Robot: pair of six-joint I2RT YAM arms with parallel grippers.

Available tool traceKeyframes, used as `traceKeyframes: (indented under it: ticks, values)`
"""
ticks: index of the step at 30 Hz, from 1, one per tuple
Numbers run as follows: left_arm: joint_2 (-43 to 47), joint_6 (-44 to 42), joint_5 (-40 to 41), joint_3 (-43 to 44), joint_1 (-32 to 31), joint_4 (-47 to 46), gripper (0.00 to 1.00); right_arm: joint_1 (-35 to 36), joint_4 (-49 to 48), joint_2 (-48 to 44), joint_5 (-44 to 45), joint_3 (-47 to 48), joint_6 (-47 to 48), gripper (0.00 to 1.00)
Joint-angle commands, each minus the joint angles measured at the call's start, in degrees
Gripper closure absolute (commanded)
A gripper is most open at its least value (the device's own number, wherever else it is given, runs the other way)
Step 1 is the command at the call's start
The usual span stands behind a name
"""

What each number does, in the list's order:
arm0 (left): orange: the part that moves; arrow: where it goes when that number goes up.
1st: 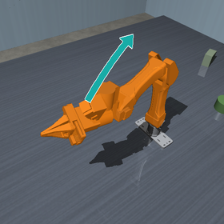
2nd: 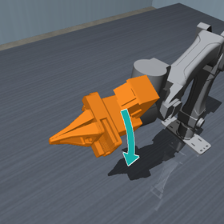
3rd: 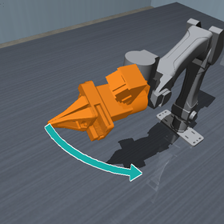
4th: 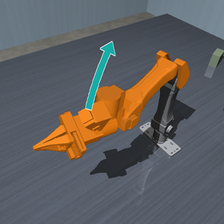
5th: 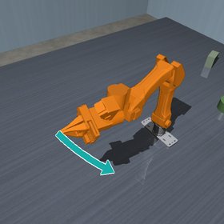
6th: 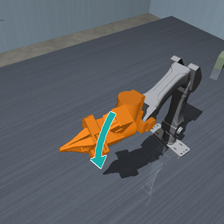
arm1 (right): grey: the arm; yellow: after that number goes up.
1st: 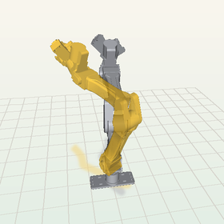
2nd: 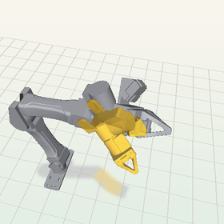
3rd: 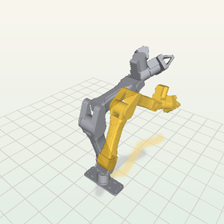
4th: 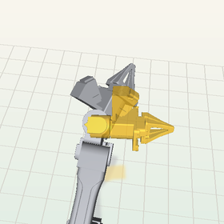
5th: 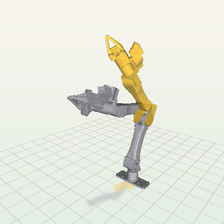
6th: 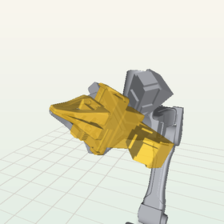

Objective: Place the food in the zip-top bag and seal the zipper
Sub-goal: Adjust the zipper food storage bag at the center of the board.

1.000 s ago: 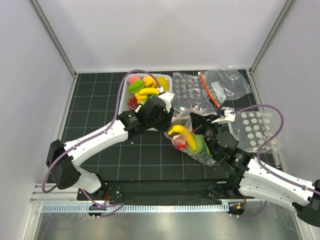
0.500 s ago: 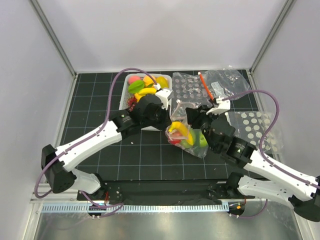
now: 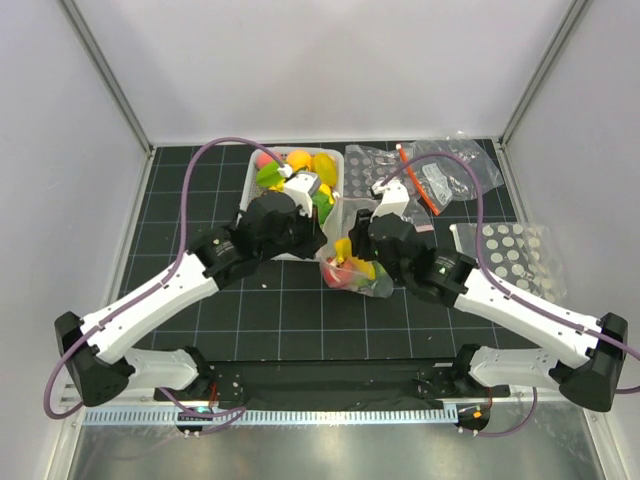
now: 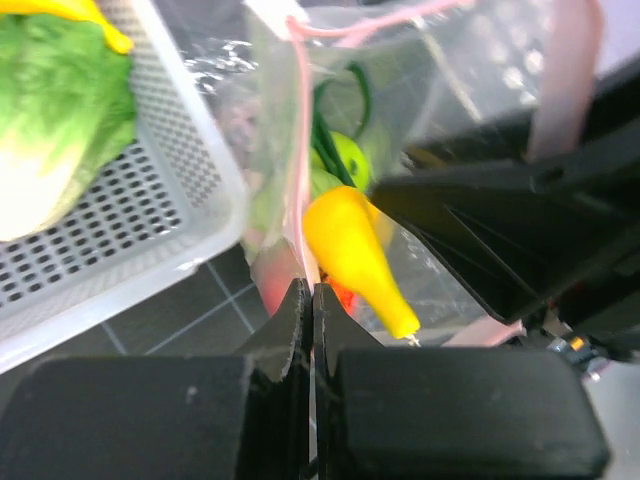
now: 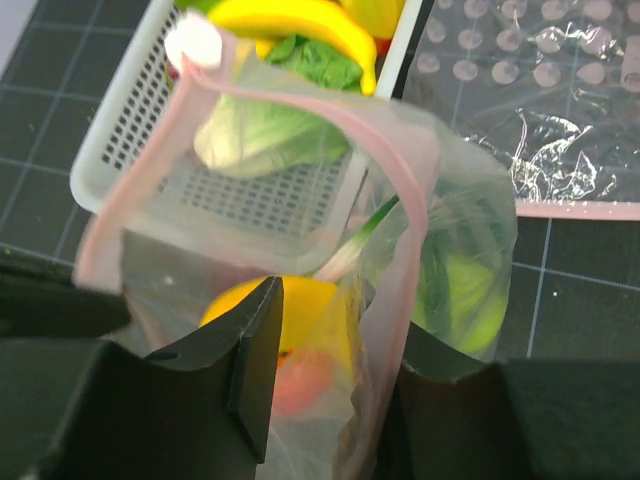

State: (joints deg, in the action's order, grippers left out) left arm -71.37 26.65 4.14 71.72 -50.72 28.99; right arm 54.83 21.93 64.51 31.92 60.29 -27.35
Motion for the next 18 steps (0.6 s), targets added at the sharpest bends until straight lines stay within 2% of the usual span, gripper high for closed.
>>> traceKeyframes:
  ticks: [1, 3, 5, 8, 10, 11, 13, 18]
  values:
    - [3.1, 0.2, 3.8, -0.8, 2.5, -3.1, 1.00, 0.8, 3.8, 0.1, -2.2, 3.9, -0.2, 0.62]
    - [3.4, 0.2, 5.2, -1.1, 3.0, -2.8, 1.00, 1.1, 7.1, 0.8, -1.2, 6.1, -0.5, 0.63]
    - [4.0, 0.8, 5.6, -1.5, 3.1, -3.2, 1.00, 2.1, 14.4, 1.8, 2.5, 11.4, -0.3, 0.76]
    - [3.9, 1.1, 4.8, -0.9, 3.1, -3.4, 1.00, 3.5, 25.5, 3.9, 10.5, 18.8, -0.5, 0.88]
    - [3.8, 1.6, 4.0, -0.4, 3.1, -3.4, 0.99, 4.0, 34.3, 6.1, 15.9, 24.0, -1.3, 0.88]
    - [3.7, 1.7, 3.5, -0.4, 3.1, -3.7, 1.00, 4.0, 36.8, 6.7, 21.1, 25.5, -2.4, 0.88]
    - [2.9, 2.0, 2.8, 0.3, 3.1, -3.8, 1.00, 4.0, 41.0, 7.6, 25.6, 27.5, -3.1, 0.88]
    - [-2.2, 3.9, -3.4, 5.1, 3.2, -5.0, 0.99, 4.0, 39.6, 6.3, 26.4, 26.6, -1.5, 0.88]
